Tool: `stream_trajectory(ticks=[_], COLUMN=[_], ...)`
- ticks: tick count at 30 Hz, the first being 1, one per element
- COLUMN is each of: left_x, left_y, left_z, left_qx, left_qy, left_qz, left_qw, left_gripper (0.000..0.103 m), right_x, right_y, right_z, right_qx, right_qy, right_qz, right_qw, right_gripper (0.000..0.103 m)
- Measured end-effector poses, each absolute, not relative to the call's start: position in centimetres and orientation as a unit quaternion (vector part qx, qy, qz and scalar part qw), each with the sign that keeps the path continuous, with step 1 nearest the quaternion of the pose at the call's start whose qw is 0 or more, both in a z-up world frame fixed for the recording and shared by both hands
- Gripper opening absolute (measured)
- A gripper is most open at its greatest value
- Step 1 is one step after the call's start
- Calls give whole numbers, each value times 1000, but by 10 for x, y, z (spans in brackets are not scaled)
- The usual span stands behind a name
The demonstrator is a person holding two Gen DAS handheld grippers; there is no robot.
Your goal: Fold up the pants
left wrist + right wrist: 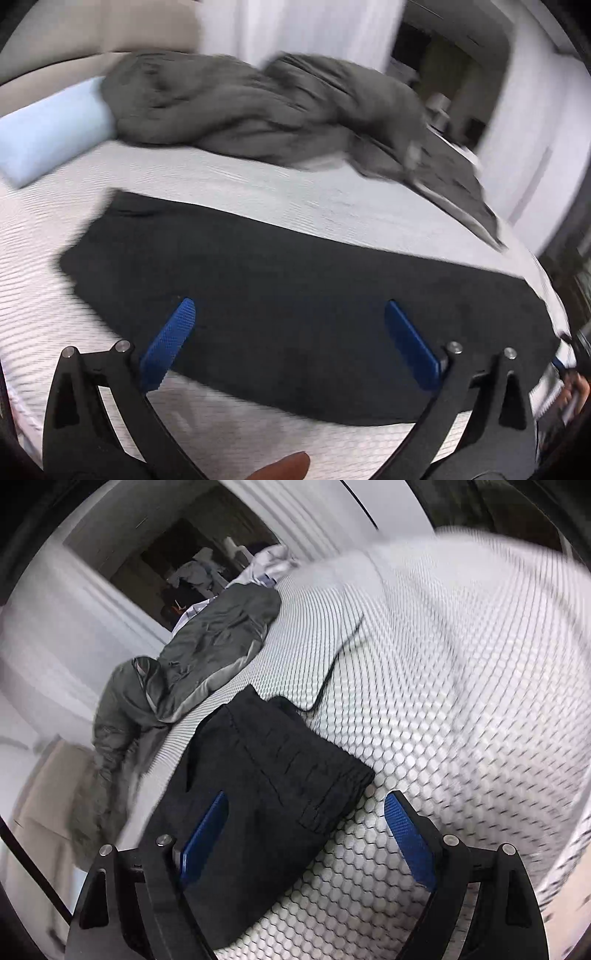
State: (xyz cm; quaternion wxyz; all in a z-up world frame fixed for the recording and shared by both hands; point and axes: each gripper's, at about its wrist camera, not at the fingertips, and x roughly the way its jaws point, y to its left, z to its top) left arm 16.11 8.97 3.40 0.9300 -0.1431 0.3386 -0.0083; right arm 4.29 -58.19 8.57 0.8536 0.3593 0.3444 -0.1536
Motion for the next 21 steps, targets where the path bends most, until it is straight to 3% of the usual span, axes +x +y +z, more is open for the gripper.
stream_trajectory(ticks=[3,5,7,12,15,18,20,21], left_x=[182,195,209,212,221,223,223,222], left_y=[38,6,-24,-64,-62,-52,-48,-48], left_z=[28,24,19,-6,-22,-25,-20,-17], left_qx=[-128,-130,-127,-85,-74,-87,-82,-75], left_qy=[350,358,365,388,408,413,404,396], left_qz=[-46,-71,-96,-113,-91,-82,-87,-93], left_qw=[927,922,918,911,905,903,907,910], left_gripper=[102,102,102,102,102,102,102,102], right_x=[55,63,68,47,38,40,35,32], right_y=[-589,-591,-588,-563,-572,-582,-582,-579], right_z=[72,65,64,100,89,73,84,94], right_qx=[388,386,387,317,284,293,302,293], right_qy=[351,358,358,329,368,406,384,368], right_qz=[-141,-146,-132,-117,-173,-194,-199,-212], right_qw=[841,838,840,882,868,844,850,857], right_gripper=[64,33,15,12,14,23,40,44])
